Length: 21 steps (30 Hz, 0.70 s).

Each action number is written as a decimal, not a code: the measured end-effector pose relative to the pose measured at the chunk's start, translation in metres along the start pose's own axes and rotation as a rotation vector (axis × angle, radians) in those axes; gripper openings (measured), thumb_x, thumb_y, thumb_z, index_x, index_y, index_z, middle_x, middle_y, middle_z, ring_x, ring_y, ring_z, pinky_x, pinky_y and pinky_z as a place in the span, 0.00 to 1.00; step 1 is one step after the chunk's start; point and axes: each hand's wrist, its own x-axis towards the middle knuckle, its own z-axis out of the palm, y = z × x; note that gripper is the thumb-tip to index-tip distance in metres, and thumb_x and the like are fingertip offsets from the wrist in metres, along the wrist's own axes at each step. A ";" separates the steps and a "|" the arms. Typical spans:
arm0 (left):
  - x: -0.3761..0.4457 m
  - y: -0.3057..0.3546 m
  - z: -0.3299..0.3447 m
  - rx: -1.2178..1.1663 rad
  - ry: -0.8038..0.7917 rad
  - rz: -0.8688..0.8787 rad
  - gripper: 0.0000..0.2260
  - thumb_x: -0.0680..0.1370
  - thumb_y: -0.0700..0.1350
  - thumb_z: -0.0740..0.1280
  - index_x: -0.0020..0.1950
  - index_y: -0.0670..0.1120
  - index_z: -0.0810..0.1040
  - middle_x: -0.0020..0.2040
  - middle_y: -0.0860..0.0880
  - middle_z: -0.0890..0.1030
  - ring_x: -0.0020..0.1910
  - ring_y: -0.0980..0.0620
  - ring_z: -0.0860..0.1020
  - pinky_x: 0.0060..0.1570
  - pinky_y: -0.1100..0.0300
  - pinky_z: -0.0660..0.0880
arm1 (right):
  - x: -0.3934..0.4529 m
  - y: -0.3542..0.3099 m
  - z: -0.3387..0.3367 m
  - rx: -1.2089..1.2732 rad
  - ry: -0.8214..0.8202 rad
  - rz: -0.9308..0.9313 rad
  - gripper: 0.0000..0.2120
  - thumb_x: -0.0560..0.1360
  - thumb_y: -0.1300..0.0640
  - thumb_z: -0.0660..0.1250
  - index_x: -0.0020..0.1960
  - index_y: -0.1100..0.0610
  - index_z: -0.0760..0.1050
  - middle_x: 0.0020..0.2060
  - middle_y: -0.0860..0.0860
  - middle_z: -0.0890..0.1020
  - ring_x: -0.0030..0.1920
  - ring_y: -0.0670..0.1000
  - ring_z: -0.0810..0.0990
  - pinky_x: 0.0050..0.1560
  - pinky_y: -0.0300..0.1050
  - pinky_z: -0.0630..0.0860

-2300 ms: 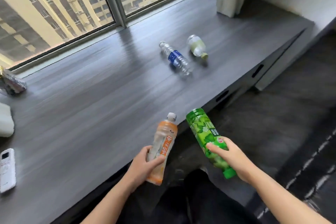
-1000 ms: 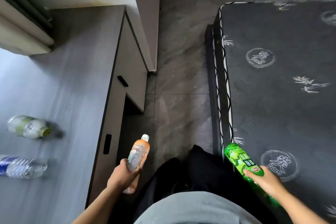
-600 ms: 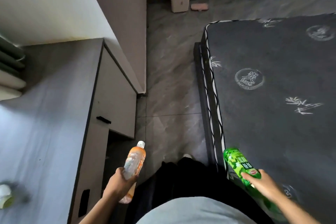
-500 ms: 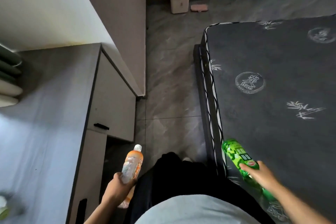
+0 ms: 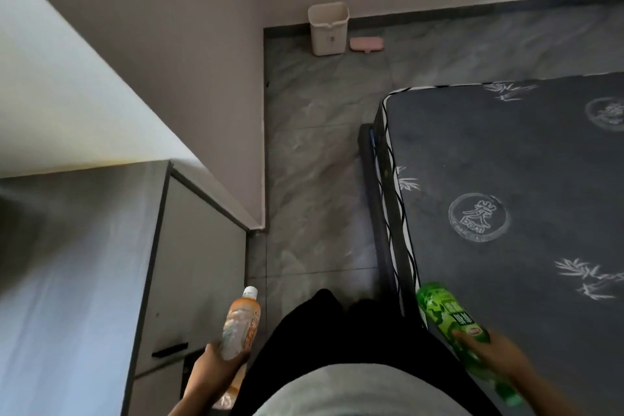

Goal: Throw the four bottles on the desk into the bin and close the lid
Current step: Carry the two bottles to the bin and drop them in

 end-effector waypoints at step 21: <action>0.125 0.272 -0.075 -0.015 -0.001 -0.025 0.31 0.68 0.55 0.73 0.63 0.40 0.70 0.58 0.38 0.79 0.55 0.39 0.77 0.47 0.54 0.71 | 0.164 -0.257 -0.143 -0.013 0.030 -0.081 0.24 0.71 0.47 0.70 0.57 0.64 0.75 0.48 0.62 0.82 0.46 0.59 0.81 0.50 0.50 0.77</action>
